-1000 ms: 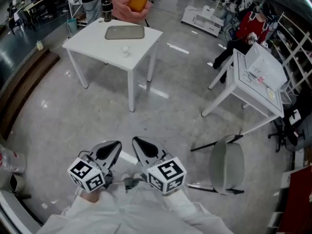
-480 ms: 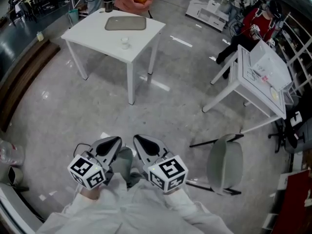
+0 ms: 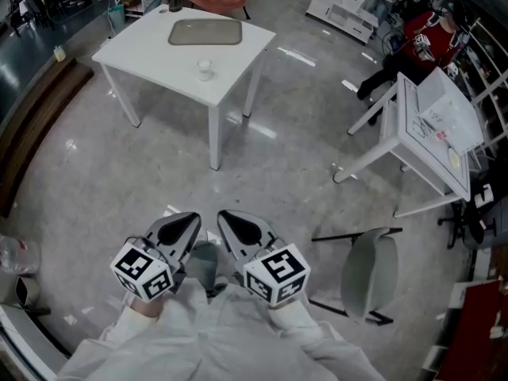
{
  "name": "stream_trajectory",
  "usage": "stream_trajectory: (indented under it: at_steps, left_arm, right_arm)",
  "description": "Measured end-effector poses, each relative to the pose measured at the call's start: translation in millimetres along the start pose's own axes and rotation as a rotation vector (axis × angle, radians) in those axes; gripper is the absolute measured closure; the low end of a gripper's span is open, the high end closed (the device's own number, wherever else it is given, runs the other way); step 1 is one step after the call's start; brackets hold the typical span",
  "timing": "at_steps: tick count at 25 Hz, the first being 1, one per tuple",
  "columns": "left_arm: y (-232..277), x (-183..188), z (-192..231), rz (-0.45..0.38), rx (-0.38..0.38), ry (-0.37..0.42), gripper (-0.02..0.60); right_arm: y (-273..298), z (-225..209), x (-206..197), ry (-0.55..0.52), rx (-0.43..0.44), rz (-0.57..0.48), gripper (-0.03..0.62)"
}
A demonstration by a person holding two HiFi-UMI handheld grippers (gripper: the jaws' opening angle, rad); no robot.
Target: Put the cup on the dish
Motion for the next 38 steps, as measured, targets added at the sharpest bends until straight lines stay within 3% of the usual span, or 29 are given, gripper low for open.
stream_trajectory:
  at_steps: [13, 25, 38]
  left_arm:
    - [32.4, 101.6, 144.8, 0.011, -0.043, 0.055, 0.572]
    - [71.6, 141.5, 216.6, 0.043, -0.094, 0.069, 0.572]
    - [139.7, 200.7, 301.6, 0.031, -0.022, 0.027, 0.572]
  right_arm:
    - [117.5, -62.2, 118.7, -0.03, -0.074, -0.065, 0.58]
    - [177.8, -110.6, 158.4, 0.024, -0.116, -0.073, 0.58]
    - [257.2, -205.1, 223.6, -0.02, -0.016, -0.07, 0.58]
Point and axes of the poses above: the fingertips, and each gripper's own axes: y forward along the fingers, z to its left, x out of its top, the point moved 7 cm from there along -y, backward along the fingers, and after that the axes turned 15 degrees about z, right-handed, at the moved point
